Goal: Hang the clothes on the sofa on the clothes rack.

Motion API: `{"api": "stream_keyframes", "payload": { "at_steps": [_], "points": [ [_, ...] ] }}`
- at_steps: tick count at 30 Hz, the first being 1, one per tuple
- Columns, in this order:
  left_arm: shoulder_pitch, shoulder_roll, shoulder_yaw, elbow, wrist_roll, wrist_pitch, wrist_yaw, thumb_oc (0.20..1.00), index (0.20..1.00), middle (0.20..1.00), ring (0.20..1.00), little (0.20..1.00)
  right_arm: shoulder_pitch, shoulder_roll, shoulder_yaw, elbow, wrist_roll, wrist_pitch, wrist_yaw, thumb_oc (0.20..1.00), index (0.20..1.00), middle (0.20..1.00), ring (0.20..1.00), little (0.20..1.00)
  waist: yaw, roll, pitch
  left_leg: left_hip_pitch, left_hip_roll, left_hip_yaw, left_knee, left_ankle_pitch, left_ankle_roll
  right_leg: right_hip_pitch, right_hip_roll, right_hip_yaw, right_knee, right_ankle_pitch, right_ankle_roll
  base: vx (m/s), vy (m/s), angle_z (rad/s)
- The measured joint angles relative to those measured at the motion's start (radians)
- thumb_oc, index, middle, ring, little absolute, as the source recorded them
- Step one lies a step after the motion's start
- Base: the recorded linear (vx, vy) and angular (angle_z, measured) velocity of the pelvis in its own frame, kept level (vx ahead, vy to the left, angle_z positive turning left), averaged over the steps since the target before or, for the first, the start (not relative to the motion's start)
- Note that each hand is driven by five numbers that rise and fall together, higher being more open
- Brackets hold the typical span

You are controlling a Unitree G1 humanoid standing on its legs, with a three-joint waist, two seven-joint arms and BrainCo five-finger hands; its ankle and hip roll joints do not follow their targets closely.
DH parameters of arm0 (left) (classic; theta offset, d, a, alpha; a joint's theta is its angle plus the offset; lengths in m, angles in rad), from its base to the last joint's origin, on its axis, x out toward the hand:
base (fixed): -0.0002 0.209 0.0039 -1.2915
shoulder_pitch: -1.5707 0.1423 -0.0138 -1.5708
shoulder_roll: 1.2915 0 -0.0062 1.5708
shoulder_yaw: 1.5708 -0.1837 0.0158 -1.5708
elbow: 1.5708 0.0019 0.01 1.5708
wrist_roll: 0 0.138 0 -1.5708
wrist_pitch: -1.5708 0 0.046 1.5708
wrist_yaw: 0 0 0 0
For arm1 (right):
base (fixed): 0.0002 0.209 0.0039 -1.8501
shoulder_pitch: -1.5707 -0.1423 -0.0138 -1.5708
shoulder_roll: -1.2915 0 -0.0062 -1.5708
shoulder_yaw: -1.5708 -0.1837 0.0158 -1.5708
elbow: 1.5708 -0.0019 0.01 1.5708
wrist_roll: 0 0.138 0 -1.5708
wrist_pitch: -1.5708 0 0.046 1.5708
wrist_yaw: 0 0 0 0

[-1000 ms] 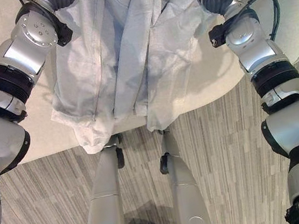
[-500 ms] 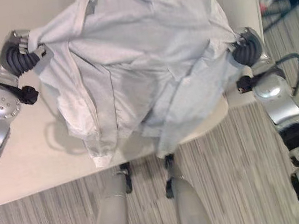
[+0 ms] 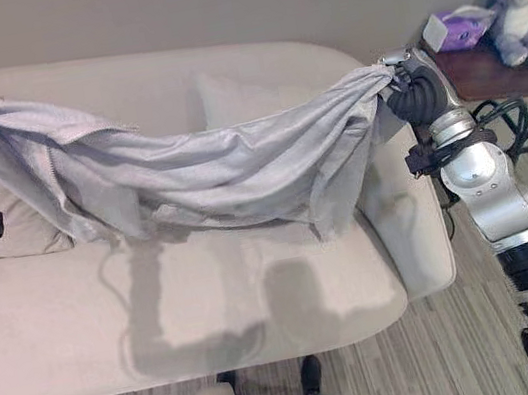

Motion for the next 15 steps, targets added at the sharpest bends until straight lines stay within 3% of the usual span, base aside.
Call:
{"api": "stream_keyframes", "payload": {
  "at_steps": [7,10,12,13,14,15],
  "points": [
    [0.012,0.000,0.046,-0.005,0.039,0.000,0.001,0.200,0.200,0.200,0.200,0.200,0.014,0.081,-0.035,-0.024,0.000,0.002,-0.006,0.200,0.200,0.200,0.200,0.200,0.072,0.009,-0.032,0.013,0.016,-0.019,-0.083,0.062,-0.028,0.019,0.012,-0.076,0.000,-0.022,-0.014,-0.07,-0.044,0.32],
    [0.013,-0.001,0.089,-0.004,0.041,0.000,0.003,0.200,0.200,0.200,0.200,0.200,0.013,0.108,-0.024,-0.015,-0.001,0.006,-0.006,0.200,0.200,0.200,0.200,0.200,0.075,0.007,-0.033,0.025,0.059,0.088,-0.093,0.058,-0.025,0.044,-0.009,-0.128,0.000,-0.027,-0.015,-0.08,0.127,0.50],
    [0.012,-0.002,0.116,-0.003,0.044,0.000,0.025,0.200,0.200,0.200,0.200,0.200,0.012,0.118,-0.022,-0.017,-0.001,0.012,-0.009,0.200,0.200,0.200,0.200,0.200,0.069,0.002,-0.035,0.013,0.091,0.124,0.017,0.050,-0.014,0.054,-0.042,-0.182,-0.006,-0.025,-0.013,-0.11,0.150,0.55],
    [0.012,-0.002,0.129,-0.005,0.048,-0.002,0.039,0.200,0.200,0.200,0.200,0.200,0.010,0.119,-0.018,-0.020,-0.001,0.016,-0.011,0.200,0.200,0.200,0.200,0.200,0.064,0.012,-0.045,0.023,0.142,0.124,0.055,0.039,-0.031,0.068,-0.046,-0.191,-0.001,-0.042,-0.013,-0.13,0.245,0.74],
    [0.007,-0.001,0.130,-0.001,0.048,-0.004,0.043,0.200,0.200,0.200,0.200,0.200,0.014,0.133,-0.031,-0.005,-0.002,0.018,-0.014,0.200,0.200,0.200,0.200,0.200,0.047,0.006,-0.053,0.062,0.170,0.146,-0.007,0.027,-0.106,0.064,-0.090,-0.218,0.004,-0.014,0.009,-0.20,0.449,0.57],
    [0.007,-0.002,0.129,0.000,0.049,-0.004,0.043,0.200,0.200,0.200,0.200,0.200,0.014,0.136,-0.036,0.002,-0.003,0.021,-0.014,0.200,0.200,0.200,0.200,0.200,0.051,-0.003,-0.058,0.055,0.178,0.146,0.015,0.020,-0.105,0.059,-0.108,-0.218,0.003,-0.008,0.017,-0.13,0.405,0.59]
  ]
}}
